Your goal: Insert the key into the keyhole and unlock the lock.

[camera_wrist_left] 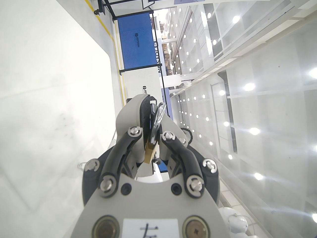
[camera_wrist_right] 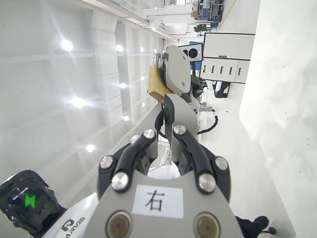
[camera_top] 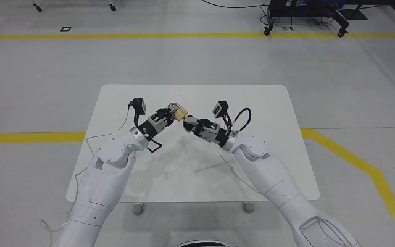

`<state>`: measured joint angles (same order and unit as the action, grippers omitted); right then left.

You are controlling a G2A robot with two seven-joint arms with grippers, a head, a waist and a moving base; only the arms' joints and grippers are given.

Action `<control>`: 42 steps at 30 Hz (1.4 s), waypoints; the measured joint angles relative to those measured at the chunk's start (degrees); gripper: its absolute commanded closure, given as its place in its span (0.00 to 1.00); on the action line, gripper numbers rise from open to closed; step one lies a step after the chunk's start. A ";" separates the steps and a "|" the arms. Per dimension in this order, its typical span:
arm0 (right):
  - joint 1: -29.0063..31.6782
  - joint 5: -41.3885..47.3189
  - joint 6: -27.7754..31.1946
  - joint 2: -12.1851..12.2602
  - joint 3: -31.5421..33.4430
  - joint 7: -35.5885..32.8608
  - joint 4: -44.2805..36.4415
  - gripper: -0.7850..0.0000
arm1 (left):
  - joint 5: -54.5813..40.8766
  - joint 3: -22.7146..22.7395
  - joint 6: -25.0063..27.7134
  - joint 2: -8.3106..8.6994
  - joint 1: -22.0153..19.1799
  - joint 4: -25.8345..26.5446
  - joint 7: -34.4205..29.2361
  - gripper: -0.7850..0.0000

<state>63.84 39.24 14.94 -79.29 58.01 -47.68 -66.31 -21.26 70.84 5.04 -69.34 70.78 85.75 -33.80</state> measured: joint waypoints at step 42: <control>13.12 -11.59 1.79 6.06 25.81 1.42 -16.46 0.00 | 26.42 -9.31 6.18 -1.20 -3.90 -8.40 2.73 1.00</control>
<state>76.96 27.65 16.73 -73.23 83.82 -46.26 -82.78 5.16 61.54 11.21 -70.53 66.88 77.35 -31.07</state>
